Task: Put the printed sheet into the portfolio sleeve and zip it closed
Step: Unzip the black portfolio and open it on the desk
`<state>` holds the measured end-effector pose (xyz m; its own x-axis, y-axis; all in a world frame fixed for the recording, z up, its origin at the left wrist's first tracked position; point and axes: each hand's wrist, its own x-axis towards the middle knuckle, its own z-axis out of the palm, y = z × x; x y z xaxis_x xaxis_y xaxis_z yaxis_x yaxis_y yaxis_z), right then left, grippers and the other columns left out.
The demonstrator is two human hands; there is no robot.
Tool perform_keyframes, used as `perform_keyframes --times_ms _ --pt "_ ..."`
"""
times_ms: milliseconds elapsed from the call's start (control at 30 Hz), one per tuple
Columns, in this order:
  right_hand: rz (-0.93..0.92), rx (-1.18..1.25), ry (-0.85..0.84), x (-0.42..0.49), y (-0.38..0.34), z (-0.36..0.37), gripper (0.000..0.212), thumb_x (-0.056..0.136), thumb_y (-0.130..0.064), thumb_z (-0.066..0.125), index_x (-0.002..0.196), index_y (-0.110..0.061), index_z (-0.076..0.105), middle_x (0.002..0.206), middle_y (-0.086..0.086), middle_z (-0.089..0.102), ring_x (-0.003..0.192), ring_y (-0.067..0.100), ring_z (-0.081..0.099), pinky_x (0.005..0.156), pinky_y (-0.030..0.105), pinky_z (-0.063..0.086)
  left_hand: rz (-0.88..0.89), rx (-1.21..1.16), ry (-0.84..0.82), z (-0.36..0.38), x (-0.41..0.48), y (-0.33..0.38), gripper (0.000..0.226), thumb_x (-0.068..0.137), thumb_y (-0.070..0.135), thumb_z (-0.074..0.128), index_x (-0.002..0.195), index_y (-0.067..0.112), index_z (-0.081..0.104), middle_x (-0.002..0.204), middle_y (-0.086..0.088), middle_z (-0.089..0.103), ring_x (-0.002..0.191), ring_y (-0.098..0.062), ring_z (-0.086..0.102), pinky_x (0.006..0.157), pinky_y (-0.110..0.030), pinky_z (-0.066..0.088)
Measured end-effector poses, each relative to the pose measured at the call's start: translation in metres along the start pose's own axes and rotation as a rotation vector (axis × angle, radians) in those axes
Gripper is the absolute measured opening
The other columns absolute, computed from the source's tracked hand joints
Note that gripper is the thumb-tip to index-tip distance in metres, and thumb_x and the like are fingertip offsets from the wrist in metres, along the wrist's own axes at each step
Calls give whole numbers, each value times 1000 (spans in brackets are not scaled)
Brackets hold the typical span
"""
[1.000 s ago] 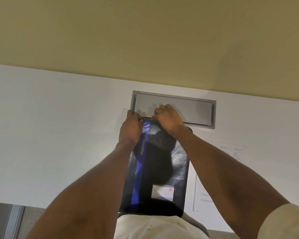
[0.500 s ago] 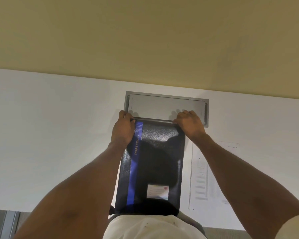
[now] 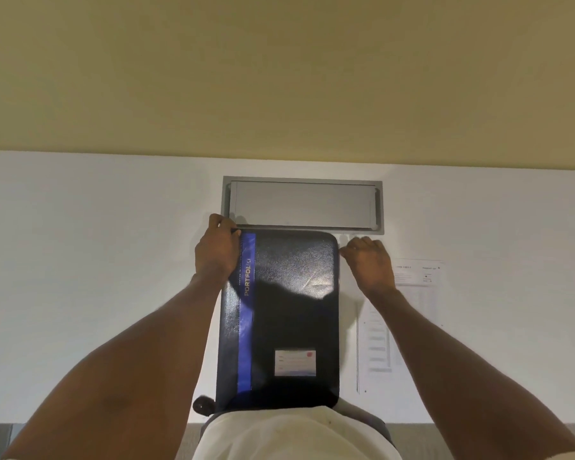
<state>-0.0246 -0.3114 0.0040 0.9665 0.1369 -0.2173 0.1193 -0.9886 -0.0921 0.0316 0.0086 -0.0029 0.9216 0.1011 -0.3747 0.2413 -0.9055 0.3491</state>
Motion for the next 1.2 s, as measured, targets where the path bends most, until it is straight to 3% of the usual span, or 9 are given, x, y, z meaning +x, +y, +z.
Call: perform_keyframes --times_ms 167,300,400,533,633,767,833,1000,1200 --pt "34 34 -17 -38 -9 15 31 76 -3 79 103 -17 78 94 7 72 88 29 67 80 38 51 -2 30 21 3 0 2 25 108 24 50 120 6 63 132 -13 53 103 -40 67 94 -52 57" --pt "87 93 -4 -60 -20 22 29 77 -2 79 102 -17 78 90 7 70 85 30 67 76 36 52 7 135 62 6 -1 10 25 104 14 48 120 3 63 127 -17 56 113 -39 57 95 -49 47" --pt "143 165 9 -63 -26 22 24 85 -1 72 104 -15 78 94 7 73 88 29 67 79 36 52 10 238 61 8 -14 22 34 101 18 51 132 6 57 138 -15 52 124 -36 49 98 -47 41" --pt "171 227 -4 -60 -28 19 16 92 -2 67 99 -12 78 92 7 73 84 26 66 78 34 50 191 240 20 24 -48 45 58 101 30 55 154 12 41 161 -14 34 148 -35 33 117 -52 35" --pt "194 275 19 -60 -27 16 12 93 -3 69 95 -9 79 87 9 74 79 27 67 74 34 53 361 257 -84 55 -86 65 72 101 43 53 163 17 25 173 -11 12 160 -31 7 128 -58 14" --pt "176 278 20 -60 -24 12 15 94 -5 65 94 -11 79 85 11 70 83 31 64 71 31 39 386 245 -202 106 -140 88 94 96 64 49 166 24 1 172 -8 -19 157 -27 -23 123 -70 -2" --pt "142 253 1 -59 -21 14 15 92 -4 65 96 -11 78 88 12 70 87 31 64 74 32 41 355 269 -229 127 -160 97 103 92 76 43 164 24 -9 170 -8 -28 155 -28 -31 119 -75 -7" --pt "97 176 -41 -58 -17 18 21 96 -7 62 110 -12 77 103 12 72 98 29 65 86 34 48 297 317 -260 146 -178 106 118 84 78 57 164 23 -10 169 -10 -31 155 -33 -31 114 -83 -4" --pt "53 147 -26 -67 -13 22 22 94 -6 66 111 -14 77 100 11 72 97 30 65 88 37 48 285 298 -276 141 -180 109 112 89 65 61 165 24 -10 170 -9 -28 156 -32 -27 115 -81 -2"
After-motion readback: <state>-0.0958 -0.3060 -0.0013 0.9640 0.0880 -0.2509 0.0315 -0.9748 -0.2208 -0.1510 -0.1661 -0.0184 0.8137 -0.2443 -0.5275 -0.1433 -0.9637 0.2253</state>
